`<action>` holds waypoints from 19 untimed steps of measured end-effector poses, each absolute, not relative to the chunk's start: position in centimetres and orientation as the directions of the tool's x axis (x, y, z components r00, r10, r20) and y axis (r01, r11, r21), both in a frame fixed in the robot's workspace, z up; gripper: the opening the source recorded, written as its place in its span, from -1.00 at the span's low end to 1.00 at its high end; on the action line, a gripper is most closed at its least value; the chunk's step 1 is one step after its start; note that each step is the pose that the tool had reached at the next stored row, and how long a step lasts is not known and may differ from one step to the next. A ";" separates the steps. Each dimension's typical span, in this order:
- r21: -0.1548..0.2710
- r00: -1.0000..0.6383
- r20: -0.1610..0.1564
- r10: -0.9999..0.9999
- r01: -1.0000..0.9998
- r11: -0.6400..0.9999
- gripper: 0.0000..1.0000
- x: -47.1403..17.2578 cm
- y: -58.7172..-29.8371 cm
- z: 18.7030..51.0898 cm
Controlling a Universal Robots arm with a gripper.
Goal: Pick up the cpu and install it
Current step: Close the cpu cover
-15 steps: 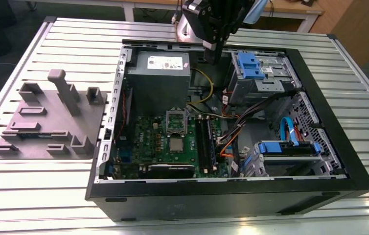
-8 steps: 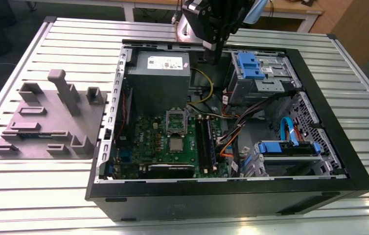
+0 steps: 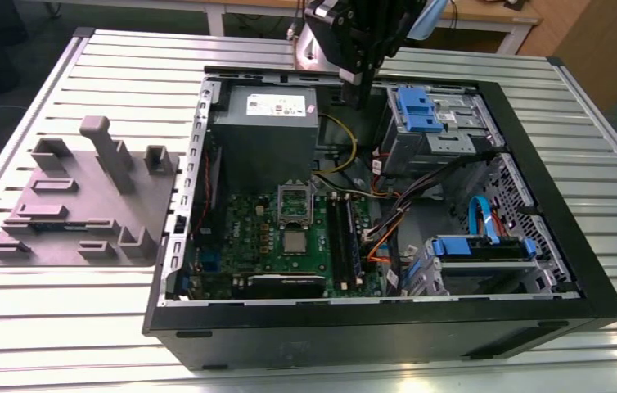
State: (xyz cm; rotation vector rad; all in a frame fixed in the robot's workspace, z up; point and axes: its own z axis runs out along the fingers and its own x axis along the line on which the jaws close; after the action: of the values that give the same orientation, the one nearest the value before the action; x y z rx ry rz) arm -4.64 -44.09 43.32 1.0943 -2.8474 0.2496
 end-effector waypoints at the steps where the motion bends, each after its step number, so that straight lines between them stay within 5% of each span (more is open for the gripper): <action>1: -0.123 -0.742 0.134 -0.657 -0.671 0.731 -0.80 -4.6 -44.1 43.3; 19: -0.169 -0.742 0.175 -0.648 -0.671 0.722 -0.80 -4.6 -44.1 43.3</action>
State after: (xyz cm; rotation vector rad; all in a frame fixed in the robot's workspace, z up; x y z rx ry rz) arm -4.64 -44.09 43.32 1.0823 -2.8186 0.3373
